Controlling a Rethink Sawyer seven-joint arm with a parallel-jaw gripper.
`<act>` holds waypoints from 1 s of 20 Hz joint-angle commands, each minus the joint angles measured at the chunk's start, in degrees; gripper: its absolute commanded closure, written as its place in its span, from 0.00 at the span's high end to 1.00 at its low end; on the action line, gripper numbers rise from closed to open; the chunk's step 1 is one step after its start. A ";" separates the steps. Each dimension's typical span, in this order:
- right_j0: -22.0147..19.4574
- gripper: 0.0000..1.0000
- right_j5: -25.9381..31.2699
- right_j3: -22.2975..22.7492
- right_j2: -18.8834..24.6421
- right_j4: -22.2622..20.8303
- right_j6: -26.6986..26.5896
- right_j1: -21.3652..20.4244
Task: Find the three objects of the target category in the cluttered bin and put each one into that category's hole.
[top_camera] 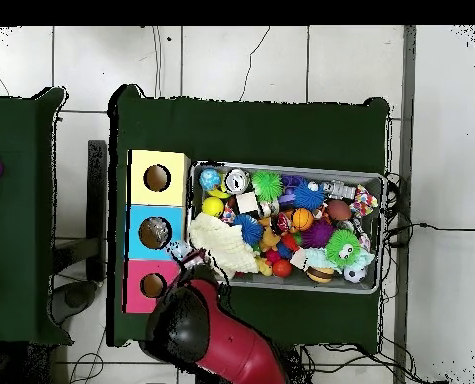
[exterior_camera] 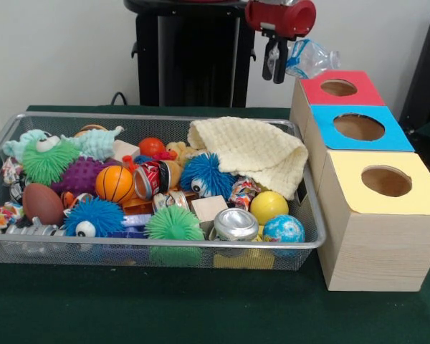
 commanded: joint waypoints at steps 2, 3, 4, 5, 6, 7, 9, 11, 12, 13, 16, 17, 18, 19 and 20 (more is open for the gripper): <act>2.29 0.00 -2.98 2.55 4.03 5.19 18.69 2.70; 2.50 0.00 -2.98 2.51 3.85 5.28 18.74 2.72; 2.82 0.00 -3.05 2.41 3.80 5.49 18.95 2.91; 2.80 0.00 -3.22 2.48 3.74 5.41 18.98 2.96; 2.58 0.00 -3.46 2.58 4.00 5.26 19.17 3.03; 2.36 0.00 -3.71 2.67 4.26 5.11 19.36 3.10; 2.27 0.00 -4.16 2.76 4.62 4.94 19.92 3.30; 2.78 0.00 -4.48 2.56 4.51 5.01 20.49 3.68; 3.13 0.00 -4.79 2.35 4.40 5.01 20.75 4.04; 3.21 0.00 -4.95 2.32 4.46 5.00 20.98 4.15; 3.58 0.00 -5.52 2.11 4.46 4.89 21.57 4.69; 3.65 0.00 -5.54 1.97 4.40 4.85 21.66 4.84; 3.54 0.00 -5.99 1.98 4.79 4.69 22.14 5.08; 3.81 0.00 -5.95 1.83 4.57 4.79 22.24 5.18; 4.21 0.00 -6.04 1.70 4.48 4.99 22.50 5.36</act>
